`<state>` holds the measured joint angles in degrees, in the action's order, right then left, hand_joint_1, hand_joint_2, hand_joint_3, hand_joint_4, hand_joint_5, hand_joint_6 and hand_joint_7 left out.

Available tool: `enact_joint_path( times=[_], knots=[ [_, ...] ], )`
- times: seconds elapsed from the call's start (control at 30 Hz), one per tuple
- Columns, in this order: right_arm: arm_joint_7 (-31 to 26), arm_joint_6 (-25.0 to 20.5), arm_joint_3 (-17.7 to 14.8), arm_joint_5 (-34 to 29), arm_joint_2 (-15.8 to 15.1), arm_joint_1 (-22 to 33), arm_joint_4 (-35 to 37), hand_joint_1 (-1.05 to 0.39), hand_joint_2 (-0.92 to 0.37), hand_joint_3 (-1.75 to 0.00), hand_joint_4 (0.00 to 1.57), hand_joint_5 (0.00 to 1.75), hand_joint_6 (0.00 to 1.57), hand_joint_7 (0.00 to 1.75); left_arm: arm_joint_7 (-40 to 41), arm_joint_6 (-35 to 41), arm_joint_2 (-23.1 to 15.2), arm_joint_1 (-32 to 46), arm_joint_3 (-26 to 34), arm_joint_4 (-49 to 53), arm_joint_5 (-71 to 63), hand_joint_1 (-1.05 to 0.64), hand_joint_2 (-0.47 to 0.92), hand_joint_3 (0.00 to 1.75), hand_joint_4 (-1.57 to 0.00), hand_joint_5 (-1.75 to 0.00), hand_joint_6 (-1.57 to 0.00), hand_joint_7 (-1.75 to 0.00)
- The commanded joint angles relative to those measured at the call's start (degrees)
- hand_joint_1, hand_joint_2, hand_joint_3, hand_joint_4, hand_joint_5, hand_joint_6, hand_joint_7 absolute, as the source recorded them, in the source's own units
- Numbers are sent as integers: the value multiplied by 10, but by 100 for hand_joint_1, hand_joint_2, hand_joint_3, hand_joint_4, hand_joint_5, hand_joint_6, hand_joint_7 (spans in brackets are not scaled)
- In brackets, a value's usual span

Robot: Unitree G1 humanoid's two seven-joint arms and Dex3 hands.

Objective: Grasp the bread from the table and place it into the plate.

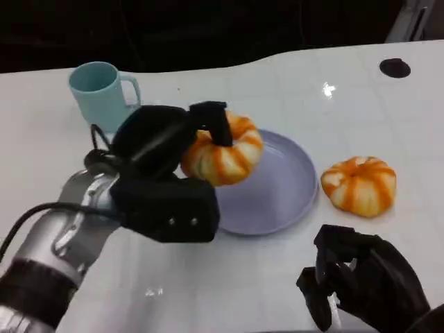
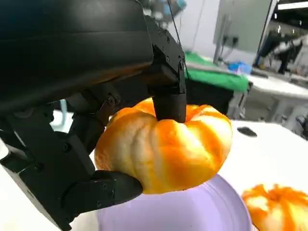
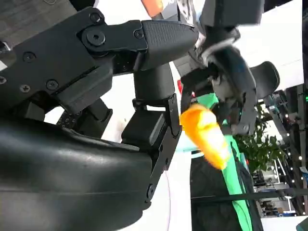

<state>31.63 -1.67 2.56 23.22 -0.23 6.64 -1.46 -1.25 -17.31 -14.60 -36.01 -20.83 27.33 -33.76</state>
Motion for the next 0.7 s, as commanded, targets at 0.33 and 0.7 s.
enact_joint_path(
  times=[0.33,0.7],
  knots=[
    [-3,5,-2,1,-4,6,-11,-96,-68,-57,118,168,101,154,33,-38,60,-95,-44,175,-17,-25,42,121,-93,-175,-72,-175],
    [-6,6,0,0,-3,6,-13,-97,-69,-56,119,166,101,153,-65,-15,39,-99,-76,163,-33,-61,92,35,-37,-51,-45,-1]
  ],
)
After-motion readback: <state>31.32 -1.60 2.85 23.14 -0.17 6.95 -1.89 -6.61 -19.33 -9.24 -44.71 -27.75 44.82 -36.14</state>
